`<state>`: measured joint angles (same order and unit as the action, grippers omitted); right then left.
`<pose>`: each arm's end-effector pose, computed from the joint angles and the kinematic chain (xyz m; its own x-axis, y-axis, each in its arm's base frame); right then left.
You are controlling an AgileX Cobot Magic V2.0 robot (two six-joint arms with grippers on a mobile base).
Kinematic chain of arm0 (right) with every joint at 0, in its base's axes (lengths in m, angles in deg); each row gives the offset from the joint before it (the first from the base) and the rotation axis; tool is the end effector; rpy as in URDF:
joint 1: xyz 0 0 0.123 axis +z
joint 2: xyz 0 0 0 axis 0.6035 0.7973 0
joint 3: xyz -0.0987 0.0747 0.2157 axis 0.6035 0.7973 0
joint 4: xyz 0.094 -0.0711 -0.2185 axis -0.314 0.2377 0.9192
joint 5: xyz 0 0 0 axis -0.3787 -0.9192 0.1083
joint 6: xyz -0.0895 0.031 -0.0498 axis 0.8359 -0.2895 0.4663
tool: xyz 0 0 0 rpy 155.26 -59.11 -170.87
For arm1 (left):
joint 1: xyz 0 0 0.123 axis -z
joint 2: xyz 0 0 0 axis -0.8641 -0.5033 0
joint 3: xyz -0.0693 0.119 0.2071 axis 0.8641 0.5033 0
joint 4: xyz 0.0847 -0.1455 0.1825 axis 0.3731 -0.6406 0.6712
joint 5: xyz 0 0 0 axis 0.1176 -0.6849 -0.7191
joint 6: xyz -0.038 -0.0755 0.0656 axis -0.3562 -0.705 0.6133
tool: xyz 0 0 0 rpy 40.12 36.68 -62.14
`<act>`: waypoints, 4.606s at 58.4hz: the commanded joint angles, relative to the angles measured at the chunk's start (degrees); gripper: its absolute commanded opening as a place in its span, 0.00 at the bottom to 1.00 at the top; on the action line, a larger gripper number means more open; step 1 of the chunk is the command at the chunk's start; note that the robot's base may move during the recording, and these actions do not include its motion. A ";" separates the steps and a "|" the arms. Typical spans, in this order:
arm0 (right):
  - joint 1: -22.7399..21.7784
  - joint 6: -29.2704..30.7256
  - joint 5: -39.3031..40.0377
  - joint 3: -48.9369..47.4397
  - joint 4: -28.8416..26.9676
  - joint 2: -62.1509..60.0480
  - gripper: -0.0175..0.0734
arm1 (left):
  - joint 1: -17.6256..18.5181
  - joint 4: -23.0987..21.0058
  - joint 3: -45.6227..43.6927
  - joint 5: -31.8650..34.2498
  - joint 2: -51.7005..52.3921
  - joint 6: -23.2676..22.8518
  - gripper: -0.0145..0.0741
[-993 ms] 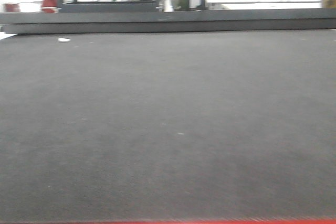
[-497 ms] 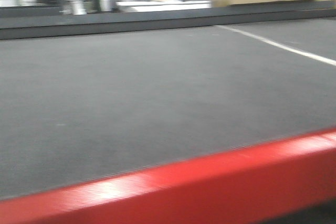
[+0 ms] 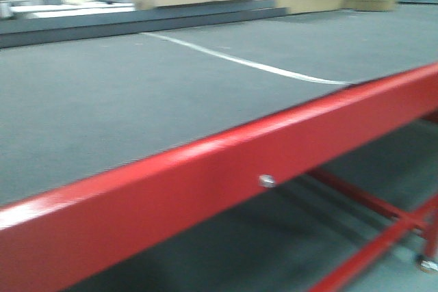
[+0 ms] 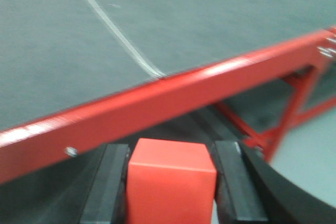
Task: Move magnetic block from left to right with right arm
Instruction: 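Turn the base away from the platform while holding the cube, then drive the base forward along the red table holding the cube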
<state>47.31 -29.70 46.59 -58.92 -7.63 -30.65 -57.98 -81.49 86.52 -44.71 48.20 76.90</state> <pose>0.1060 0.0094 0.3344 -0.2540 -0.0101 -0.9672 -0.0828 0.9965 0.0114 0.1059 -0.0037 0.2012 0.0374 -0.0403 -0.9985 0.0357 0.9986 -0.0389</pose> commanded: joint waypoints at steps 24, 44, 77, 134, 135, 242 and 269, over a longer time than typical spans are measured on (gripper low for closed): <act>-0.17 0.63 4.74 -1.56 1.06 0.46 0.36 | -0.02 -0.27 0.48 4.86 0.77 -0.34 0.02; -0.17 0.63 4.74 -1.56 1.06 0.46 0.36 | -0.02 -0.27 0.48 4.86 0.77 -0.34 0.02; -0.17 0.63 4.74 -1.56 1.06 0.46 0.36 | -0.02 -0.27 0.48 4.86 0.77 -0.34 0.02; -0.17 0.63 4.74 -1.56 1.06 0.46 0.36 | -0.02 -0.27 0.48 4.86 0.77 -0.34 0.02; -0.17 0.63 4.74 -1.56 1.06 0.46 0.36 | -0.02 -0.27 0.48 4.86 0.77 -0.34 0.02; -0.17 0.63 4.74 -1.56 1.06 0.46 0.36 | -0.02 -0.27 0.48 4.86 0.77 -0.34 0.02; -0.17 0.63 4.74 -1.56 1.06 0.46 0.36 | -0.02 -0.27 0.48 4.86 0.77 -0.34 0.02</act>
<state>47.31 -29.70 46.59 -58.92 -7.63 -30.65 -57.98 -81.49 86.52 -44.71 48.20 76.90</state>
